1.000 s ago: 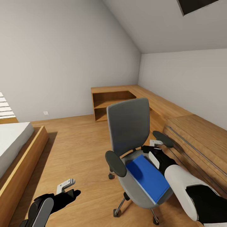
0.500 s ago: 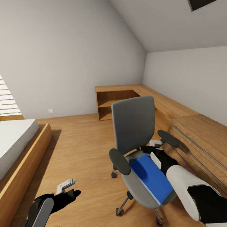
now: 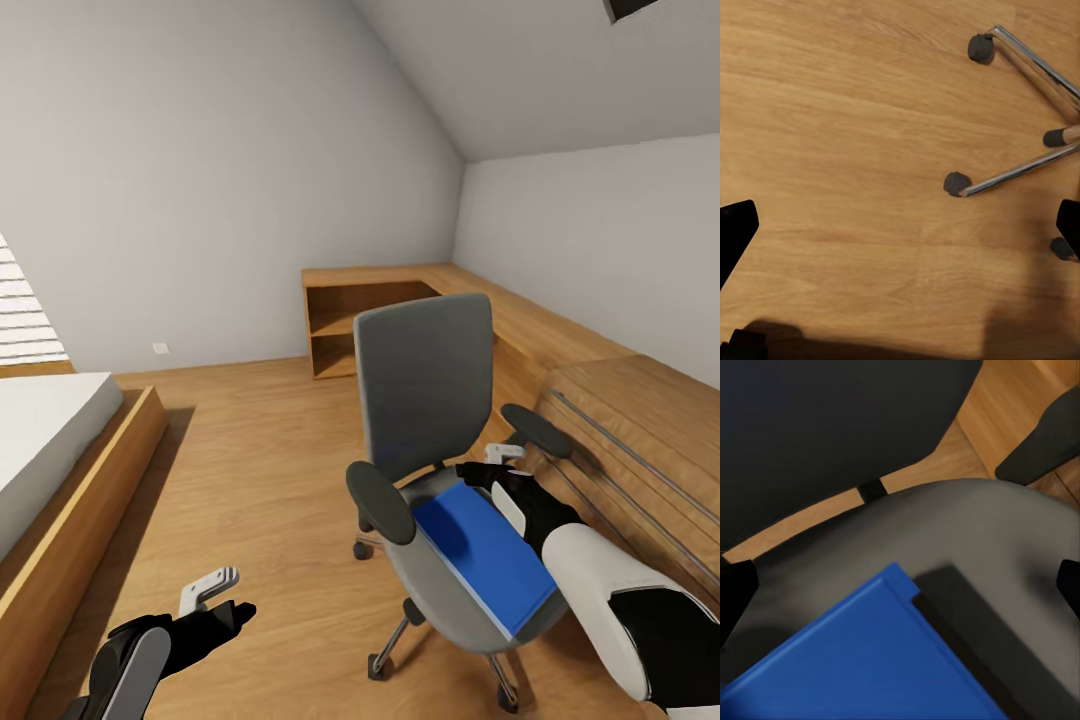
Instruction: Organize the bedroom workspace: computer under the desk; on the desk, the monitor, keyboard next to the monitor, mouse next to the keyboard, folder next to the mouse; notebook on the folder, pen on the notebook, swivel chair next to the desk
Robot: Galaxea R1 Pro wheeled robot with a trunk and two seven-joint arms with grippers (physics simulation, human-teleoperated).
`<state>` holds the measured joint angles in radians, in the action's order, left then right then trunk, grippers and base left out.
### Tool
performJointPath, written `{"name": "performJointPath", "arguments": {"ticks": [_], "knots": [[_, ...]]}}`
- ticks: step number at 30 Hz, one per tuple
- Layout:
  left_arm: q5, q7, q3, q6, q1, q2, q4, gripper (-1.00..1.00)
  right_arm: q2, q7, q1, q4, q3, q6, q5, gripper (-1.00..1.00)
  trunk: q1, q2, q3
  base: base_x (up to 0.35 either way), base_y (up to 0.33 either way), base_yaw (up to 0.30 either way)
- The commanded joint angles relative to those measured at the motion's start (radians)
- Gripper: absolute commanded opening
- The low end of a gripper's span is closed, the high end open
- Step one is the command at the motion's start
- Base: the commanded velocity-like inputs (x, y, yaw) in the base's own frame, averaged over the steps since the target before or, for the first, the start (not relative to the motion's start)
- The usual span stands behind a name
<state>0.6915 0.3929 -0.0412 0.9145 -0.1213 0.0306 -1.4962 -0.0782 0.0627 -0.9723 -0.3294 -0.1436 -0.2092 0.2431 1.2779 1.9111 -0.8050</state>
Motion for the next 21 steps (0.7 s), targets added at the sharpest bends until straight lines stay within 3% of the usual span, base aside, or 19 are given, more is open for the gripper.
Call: {"name": "performJointPath", "arguments": {"ticks": [1, 10, 21], "knots": [[0.010, 0.009, 0.000, 0.003, -0.001, 0.000, -0.001, 1.00, -0.001, 0.007, 0.000, -0.002, -0.008, -0.006, 0.010, 1.00, 0.004, 0.008, -0.004, 0.000, 0.000, 0.000], [0.010, 0.010, 0.000, 0.003, -0.001, 0.000, -0.001, 1.00, -0.003, 0.006, 0.000, -0.001, -0.010, -0.006, 0.010, 1.00, 0.038, 0.071, -0.032, 0.000, 0.000, 0.000], [0.015, 0.000, -0.001, -0.001, 0.000, 0.005, -0.001, 1.00, -0.005, 0.006, 0.000, -0.001, -0.010, -0.006, 0.010, 1.00, 0.038, 0.071, -0.032, 0.055, 0.000, 0.000]]}}
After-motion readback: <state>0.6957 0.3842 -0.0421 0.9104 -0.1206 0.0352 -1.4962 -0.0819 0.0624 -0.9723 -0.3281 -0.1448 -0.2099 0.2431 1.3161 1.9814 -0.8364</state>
